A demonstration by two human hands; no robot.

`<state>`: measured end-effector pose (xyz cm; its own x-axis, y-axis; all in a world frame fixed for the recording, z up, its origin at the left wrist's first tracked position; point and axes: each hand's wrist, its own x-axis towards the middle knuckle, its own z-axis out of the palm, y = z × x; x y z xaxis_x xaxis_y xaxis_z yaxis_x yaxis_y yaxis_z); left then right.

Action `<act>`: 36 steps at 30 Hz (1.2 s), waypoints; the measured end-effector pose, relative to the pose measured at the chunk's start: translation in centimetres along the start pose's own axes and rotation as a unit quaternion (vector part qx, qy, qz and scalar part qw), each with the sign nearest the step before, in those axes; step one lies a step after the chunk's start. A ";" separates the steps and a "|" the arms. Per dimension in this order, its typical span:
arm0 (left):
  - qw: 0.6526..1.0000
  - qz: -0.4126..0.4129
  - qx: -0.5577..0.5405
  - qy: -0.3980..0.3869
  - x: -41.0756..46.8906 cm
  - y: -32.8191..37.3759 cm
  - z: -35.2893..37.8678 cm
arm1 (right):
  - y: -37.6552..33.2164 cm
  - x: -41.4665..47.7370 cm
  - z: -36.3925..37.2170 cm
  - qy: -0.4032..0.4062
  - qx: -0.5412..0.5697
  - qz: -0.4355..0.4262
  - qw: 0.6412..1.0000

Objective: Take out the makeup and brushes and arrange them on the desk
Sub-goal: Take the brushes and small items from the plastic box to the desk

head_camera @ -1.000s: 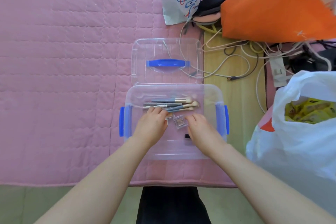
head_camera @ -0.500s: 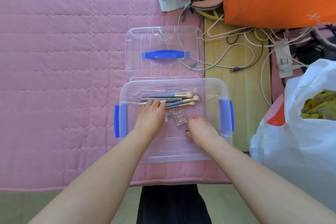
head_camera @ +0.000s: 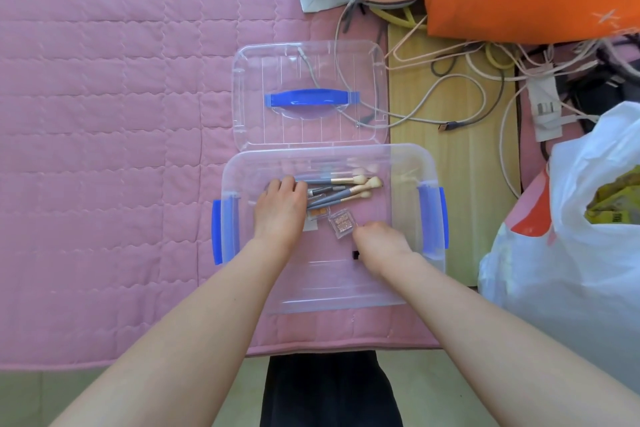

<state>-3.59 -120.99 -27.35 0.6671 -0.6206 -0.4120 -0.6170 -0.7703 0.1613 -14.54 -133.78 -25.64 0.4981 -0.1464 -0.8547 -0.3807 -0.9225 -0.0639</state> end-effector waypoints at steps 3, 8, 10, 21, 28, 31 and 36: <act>1.000 -0.008 0.015 -0.018 0.1 0.1 0.1 | 0.1 0.1 -0.1 -0.019 0.008 -0.010 1.000; 0.998 -0.022 0.036 -0.048 0.4 0.2 0.1 | 0.0 0.2 -0.6 -0.011 0.084 -0.005 0.996; 0.997 -0.021 0.045 -0.063 0.5 0.2 0.1 | -0.1 0.0 -0.9 -0.001 0.116 0.007 0.993; 0.997 -0.060 -0.025 -0.048 -0.1 0.4 -0.4 | -1.3 0.5 -1.8 0.125 0.211 0.073 0.967; 0.996 -0.067 -0.021 -0.046 -0.1 0.6 -0.2 | -2.5 2.2 -0.8 0.127 0.209 0.125 0.962; 0.995 -0.072 -0.022 -0.062 -0.1 0.7 -0.2 | -2.7 2.4 -0.9 0.115 0.226 0.119 0.960; 0.994 -0.085 -0.033 -0.061 -0.1 0.6 -0.1 | -3.7 2.5 -1.0 0.132 0.256 0.146 0.946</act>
<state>-3.97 -121.45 -27.14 0.7018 -0.4605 -0.5435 -0.4678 -0.8733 0.1359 -11.04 -131.07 -27.04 0.4651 -0.5151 -0.7200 -0.8260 -0.5450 -0.1438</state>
